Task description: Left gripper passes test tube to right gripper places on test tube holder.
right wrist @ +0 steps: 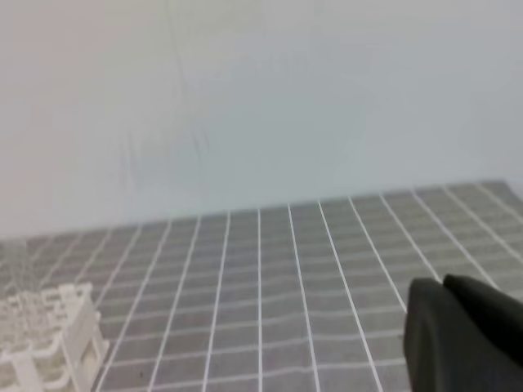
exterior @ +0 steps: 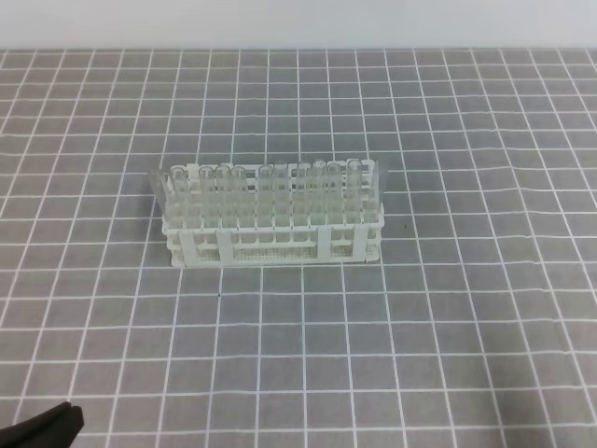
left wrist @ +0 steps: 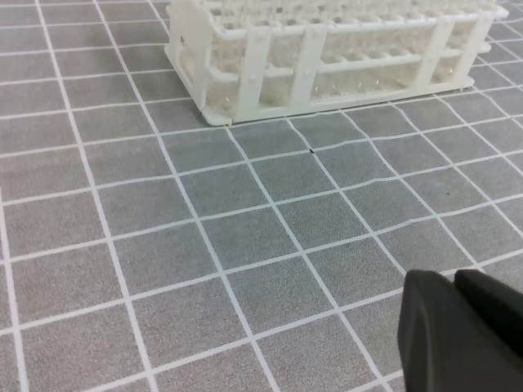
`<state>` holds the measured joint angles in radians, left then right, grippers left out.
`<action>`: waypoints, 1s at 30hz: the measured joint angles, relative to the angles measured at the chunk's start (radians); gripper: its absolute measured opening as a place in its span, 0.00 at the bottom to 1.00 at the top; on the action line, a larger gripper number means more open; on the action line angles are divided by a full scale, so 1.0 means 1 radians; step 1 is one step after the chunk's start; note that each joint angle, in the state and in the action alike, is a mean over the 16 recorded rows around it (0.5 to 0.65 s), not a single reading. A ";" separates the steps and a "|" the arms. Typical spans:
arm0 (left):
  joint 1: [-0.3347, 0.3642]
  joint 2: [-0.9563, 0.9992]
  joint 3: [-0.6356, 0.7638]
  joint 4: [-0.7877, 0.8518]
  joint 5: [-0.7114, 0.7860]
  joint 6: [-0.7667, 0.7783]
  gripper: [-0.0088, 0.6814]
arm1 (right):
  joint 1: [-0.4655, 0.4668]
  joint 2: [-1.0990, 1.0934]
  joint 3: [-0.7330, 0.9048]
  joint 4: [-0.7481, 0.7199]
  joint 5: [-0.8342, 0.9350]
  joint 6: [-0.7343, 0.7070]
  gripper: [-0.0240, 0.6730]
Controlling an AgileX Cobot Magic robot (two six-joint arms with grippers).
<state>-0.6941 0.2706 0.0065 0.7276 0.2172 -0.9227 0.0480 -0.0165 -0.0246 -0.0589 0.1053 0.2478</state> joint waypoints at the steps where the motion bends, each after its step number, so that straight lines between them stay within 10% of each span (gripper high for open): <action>1: 0.000 0.000 0.000 0.000 0.002 0.000 0.03 | 0.000 0.000 0.008 0.002 -0.013 -0.004 0.02; 18: 0.000 0.000 -0.001 0.000 0.009 0.000 0.03 | 0.000 0.001 0.029 0.234 0.136 -0.391 0.02; 30: 0.000 0.000 -0.003 -0.001 0.010 0.000 0.03 | 0.000 0.001 0.029 0.250 0.253 -0.414 0.02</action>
<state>-0.6941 0.2705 0.0032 0.7266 0.2276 -0.9232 0.0480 -0.0160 0.0039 0.1912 0.3582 -0.1659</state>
